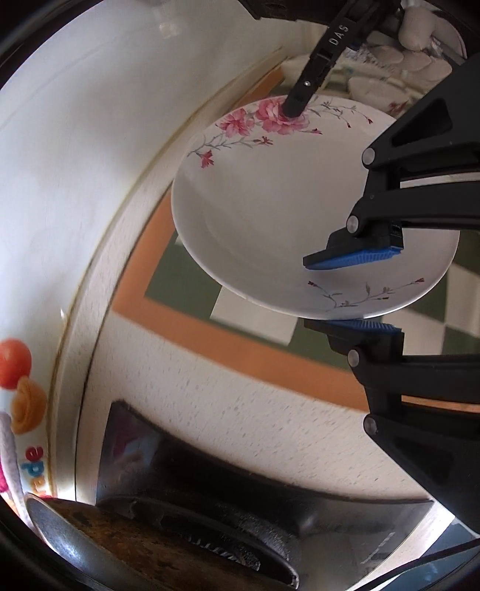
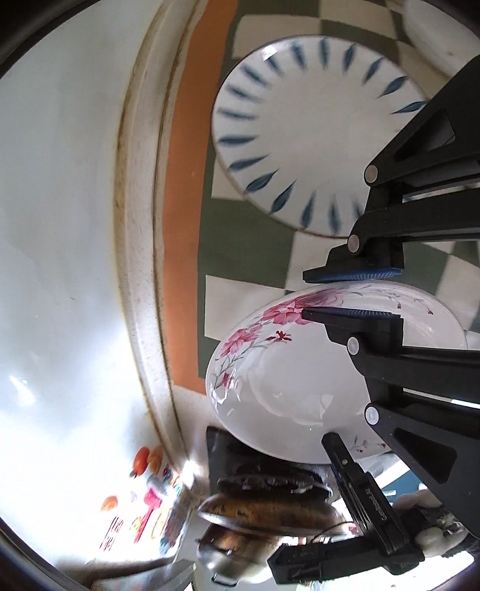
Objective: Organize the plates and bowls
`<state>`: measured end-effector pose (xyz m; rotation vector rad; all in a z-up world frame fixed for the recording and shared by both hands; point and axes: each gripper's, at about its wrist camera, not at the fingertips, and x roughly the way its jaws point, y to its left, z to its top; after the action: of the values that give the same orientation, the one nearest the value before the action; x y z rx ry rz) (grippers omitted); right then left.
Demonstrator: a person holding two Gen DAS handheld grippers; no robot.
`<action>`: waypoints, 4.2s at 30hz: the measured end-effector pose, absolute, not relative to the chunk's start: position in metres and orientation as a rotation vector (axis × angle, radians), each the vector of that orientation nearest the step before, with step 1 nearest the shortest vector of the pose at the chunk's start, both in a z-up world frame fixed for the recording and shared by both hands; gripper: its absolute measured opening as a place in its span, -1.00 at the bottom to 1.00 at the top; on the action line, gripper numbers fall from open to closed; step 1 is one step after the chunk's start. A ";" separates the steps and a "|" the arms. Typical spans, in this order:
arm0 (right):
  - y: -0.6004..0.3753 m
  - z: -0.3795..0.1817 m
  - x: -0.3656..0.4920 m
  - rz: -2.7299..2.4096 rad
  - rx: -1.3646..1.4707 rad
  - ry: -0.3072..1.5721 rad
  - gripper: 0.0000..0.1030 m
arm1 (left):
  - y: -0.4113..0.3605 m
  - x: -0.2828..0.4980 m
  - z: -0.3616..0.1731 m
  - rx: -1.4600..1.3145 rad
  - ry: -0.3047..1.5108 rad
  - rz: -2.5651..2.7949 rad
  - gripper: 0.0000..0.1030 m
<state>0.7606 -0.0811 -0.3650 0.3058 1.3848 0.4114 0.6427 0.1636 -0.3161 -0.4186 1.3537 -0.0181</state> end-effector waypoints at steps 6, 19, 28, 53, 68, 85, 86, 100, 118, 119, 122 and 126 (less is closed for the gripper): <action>-0.127 -0.333 0.712 0.378 0.350 1.341 -0.73 | 0.129 0.623 -0.286 -0.355 1.335 -0.099 -0.56; -0.224 -0.315 0.595 0.257 0.491 1.294 -0.73 | 0.039 0.574 -0.273 -0.239 1.374 -0.285 -0.56; -0.271 -0.343 0.528 0.185 0.546 1.325 -0.73 | -0.008 0.541 -0.308 -0.145 1.466 -0.350 -0.56; -0.286 -0.403 0.491 0.136 0.508 1.417 -0.73 | -0.040 0.521 -0.371 0.017 1.624 -0.329 -0.56; -0.285 -0.409 0.498 0.116 0.511 1.471 -0.73 | -0.056 0.523 -0.373 0.095 1.635 -0.313 -0.56; -0.269 -0.311 0.572 0.212 0.481 1.331 -0.72 | -0.030 0.611 -0.279 -0.069 1.429 -0.264 -0.46; -0.270 -0.309 0.583 0.202 0.471 1.331 -0.72 | -0.022 0.625 -0.280 -0.080 1.427 -0.254 -0.44; -0.267 -0.401 0.757 0.056 0.400 1.503 -0.71 | -0.013 0.736 -0.381 -0.196 1.595 -0.190 -0.44; -0.263 -0.440 0.773 0.081 0.358 1.545 -0.80 | -0.021 0.745 -0.381 -0.140 1.542 -0.249 -0.76; -0.263 -0.439 0.771 0.085 0.356 1.543 -0.80 | -0.023 0.743 -0.378 -0.135 1.534 -0.252 -0.76; -0.267 -0.432 0.766 0.091 0.371 1.528 -0.80 | -0.026 0.739 -0.367 -0.118 1.509 -0.262 -0.76; -0.269 -0.418 0.759 0.088 0.377 1.496 -0.80 | -0.028 0.731 -0.353 -0.119 1.478 -0.275 -0.75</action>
<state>0.7586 -0.2688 -0.4181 0.3769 1.4964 0.0878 0.7308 -0.0277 -0.3526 -0.1194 1.4784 -0.2746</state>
